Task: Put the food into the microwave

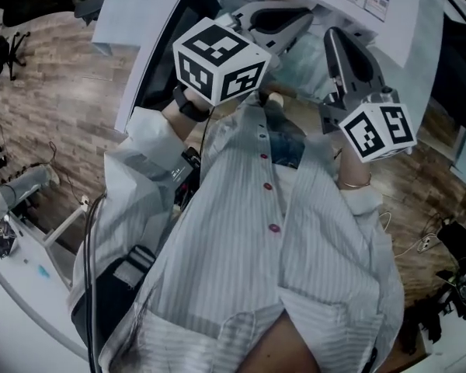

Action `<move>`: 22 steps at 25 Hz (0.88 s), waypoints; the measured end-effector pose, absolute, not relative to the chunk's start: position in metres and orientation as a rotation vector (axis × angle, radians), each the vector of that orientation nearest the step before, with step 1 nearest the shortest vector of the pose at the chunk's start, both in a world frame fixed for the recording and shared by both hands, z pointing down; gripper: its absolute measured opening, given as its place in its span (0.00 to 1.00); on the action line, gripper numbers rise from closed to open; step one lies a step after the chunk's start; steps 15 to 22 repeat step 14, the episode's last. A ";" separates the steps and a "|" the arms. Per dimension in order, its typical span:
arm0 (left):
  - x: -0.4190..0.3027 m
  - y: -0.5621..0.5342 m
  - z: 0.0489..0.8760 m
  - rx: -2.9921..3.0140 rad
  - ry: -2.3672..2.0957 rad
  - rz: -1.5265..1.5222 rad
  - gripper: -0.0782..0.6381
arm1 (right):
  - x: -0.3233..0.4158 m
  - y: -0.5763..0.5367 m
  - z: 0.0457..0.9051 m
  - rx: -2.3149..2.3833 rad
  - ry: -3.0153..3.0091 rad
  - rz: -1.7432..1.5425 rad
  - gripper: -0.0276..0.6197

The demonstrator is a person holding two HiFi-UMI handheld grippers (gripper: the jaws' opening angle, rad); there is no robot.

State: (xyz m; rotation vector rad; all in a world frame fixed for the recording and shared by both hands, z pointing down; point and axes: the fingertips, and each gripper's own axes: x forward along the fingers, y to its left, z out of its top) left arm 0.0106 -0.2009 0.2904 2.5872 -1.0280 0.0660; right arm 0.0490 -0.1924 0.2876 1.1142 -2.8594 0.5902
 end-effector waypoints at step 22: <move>0.016 -0.196 0.300 2.582 -0.971 0.088 0.12 | 0.044 -0.191 0.293 1.107 -2.851 0.595 0.09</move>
